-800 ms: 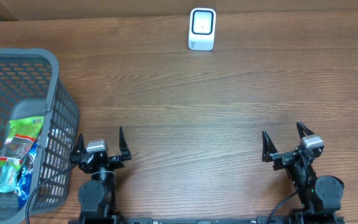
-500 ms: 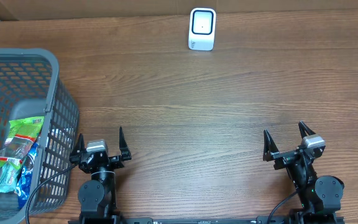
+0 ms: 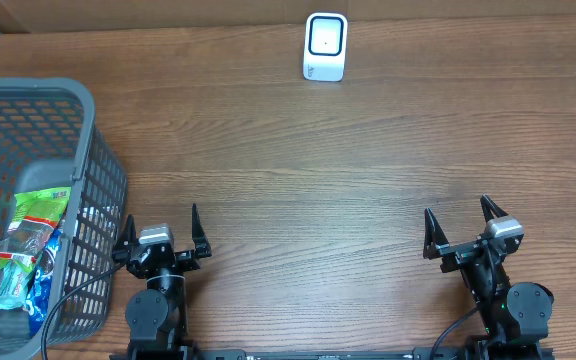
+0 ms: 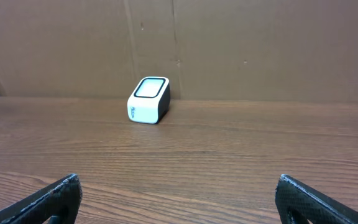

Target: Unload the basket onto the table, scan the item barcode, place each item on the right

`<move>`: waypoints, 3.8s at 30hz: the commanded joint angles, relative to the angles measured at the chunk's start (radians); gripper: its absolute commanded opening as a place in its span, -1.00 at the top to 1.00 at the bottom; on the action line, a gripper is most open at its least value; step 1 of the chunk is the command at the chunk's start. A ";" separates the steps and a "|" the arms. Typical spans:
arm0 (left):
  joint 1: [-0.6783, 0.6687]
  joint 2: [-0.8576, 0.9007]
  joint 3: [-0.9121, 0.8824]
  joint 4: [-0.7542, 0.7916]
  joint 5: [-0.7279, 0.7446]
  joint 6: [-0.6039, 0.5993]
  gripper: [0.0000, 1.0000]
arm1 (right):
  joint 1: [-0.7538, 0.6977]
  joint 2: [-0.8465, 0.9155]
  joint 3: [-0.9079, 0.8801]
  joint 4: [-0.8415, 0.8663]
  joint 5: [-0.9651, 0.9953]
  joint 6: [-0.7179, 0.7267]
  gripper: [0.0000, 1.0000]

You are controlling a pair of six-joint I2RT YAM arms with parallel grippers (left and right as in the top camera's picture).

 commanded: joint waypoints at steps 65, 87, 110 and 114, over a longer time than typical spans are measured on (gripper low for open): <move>0.007 0.468 0.586 -0.125 0.176 0.086 -1.00 | 0.003 0.412 0.565 -0.175 -0.147 -0.092 -1.00; 0.007 1.407 1.890 -1.096 0.668 0.130 -1.00 | 0.003 1.329 1.616 -1.084 -0.262 -0.079 -1.00; 0.189 1.437 2.193 -1.512 0.138 -0.377 -1.00 | 0.003 1.355 1.616 -1.059 -0.248 -0.080 -1.00; 0.436 1.445 2.193 -1.537 0.108 -0.454 -0.99 | 0.003 1.355 1.616 -1.088 -0.249 -0.079 -1.00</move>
